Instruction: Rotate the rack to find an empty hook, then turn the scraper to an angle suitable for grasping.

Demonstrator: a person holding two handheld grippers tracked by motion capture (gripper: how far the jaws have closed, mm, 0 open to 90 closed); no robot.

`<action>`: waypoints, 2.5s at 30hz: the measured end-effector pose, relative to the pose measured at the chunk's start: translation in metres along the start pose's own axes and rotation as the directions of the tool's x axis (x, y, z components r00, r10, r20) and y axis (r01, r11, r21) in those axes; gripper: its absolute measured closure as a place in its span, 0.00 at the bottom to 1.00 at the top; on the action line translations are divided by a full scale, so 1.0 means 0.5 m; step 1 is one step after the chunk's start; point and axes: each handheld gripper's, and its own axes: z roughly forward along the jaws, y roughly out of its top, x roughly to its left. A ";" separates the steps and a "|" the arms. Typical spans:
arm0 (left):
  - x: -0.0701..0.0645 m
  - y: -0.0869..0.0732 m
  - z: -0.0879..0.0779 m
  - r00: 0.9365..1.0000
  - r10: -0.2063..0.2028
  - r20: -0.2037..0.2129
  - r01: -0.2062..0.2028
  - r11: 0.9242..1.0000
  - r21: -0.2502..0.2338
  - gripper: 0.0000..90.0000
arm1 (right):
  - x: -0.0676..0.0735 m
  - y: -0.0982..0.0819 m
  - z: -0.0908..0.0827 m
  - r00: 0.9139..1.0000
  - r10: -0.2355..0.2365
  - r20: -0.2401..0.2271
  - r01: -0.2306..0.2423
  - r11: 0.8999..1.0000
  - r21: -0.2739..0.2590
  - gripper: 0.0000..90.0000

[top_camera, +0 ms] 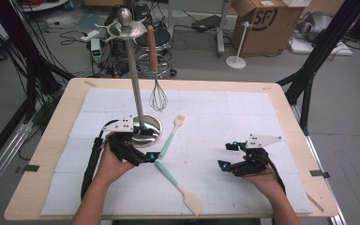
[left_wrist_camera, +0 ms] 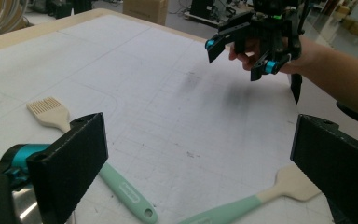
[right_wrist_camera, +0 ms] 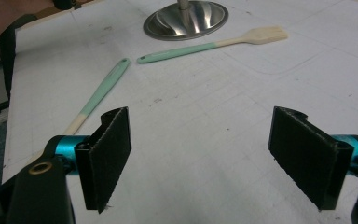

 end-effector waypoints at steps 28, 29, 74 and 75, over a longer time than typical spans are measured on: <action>-0.001 -0.003 -0.003 1.000 0.003 -0.018 -0.003 1.000 -0.005 0.05 | -0.001 -0.002 -0.002 1.000 0.000 0.005 0.000 1.000 -0.004 0.23; -0.001 -0.003 -0.003 1.000 0.005 -0.019 -0.005 1.000 -0.004 0.05 | -0.001 -0.002 -0.002 1.000 0.001 0.005 -0.001 1.000 -0.003 0.23; 0.001 -0.003 -0.007 0.999 0.009 -0.032 -0.009 1.000 0.002 0.05 | 0.000 -0.003 0.001 1.000 -0.003 0.006 0.003 1.000 0.007 0.23; 0.000 -0.004 -0.007 0.999 0.008 -0.034 -0.008 1.000 0.005 0.05 | 0.001 -0.003 0.001 1.000 -0.001 0.006 0.001 1.000 0.007 0.23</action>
